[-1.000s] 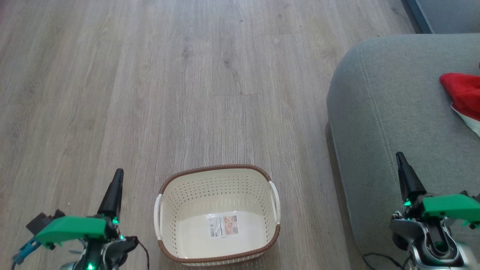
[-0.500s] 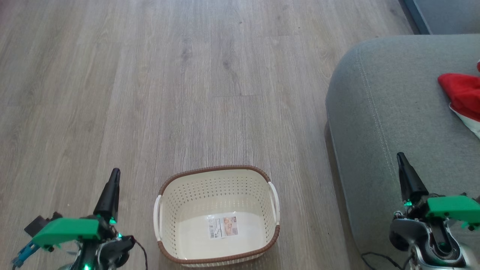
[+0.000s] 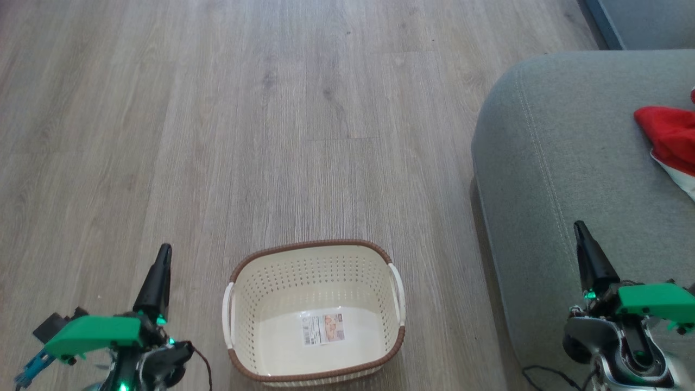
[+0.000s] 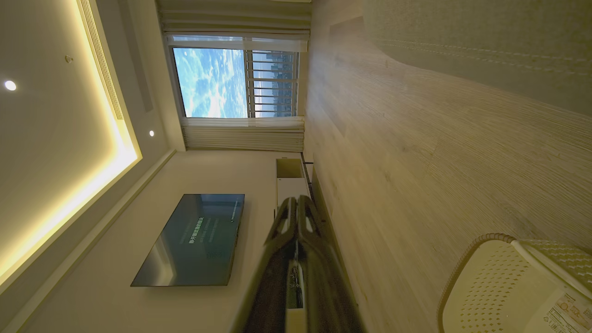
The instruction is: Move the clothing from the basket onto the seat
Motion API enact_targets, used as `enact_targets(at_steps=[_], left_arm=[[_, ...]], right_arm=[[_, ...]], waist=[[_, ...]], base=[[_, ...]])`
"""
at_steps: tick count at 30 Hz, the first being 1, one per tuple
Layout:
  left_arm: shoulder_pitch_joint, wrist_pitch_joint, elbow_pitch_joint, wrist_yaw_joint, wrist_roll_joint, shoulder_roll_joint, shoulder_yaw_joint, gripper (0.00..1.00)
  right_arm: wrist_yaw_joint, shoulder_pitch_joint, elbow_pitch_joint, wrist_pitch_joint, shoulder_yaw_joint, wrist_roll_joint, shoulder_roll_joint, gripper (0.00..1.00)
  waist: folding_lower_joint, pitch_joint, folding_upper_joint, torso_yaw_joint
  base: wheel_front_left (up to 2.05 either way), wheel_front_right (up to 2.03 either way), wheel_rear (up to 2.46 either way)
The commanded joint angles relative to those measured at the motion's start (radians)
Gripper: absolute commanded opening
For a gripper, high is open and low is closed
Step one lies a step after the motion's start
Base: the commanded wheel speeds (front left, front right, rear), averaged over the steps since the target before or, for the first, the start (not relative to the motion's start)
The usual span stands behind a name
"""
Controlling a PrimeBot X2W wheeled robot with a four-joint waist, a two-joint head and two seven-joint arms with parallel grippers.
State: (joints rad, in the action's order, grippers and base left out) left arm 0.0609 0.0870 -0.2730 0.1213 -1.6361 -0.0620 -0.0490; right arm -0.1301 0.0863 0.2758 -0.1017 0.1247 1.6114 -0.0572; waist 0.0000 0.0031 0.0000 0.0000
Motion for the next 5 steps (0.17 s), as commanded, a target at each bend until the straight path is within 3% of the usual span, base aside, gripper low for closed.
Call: enact_targets(at_steps=[1, 5], left_arm=[[0.045, 0.004, 0.029, 0.009, 0.004, -0.008, -0.037, 0.00], [0.045, 0.005, 0.029, 0.009, 0.005, -0.007, -0.038, 0.00]], right_arm=[[-0.001, 0.021, -0.031, -0.007, -0.017, 0.002, 0.002, 0.00], [-0.001, 0.021, -0.031, -0.007, -0.017, 0.002, 0.002, 0.00]], waist=[[0.0000, 0.000, 0.0000, 0.000], [0.0000, 0.000, 0.0000, 0.000]], base=[[0.00, 0.00, 0.00], [0.00, 0.00, 0.00]])
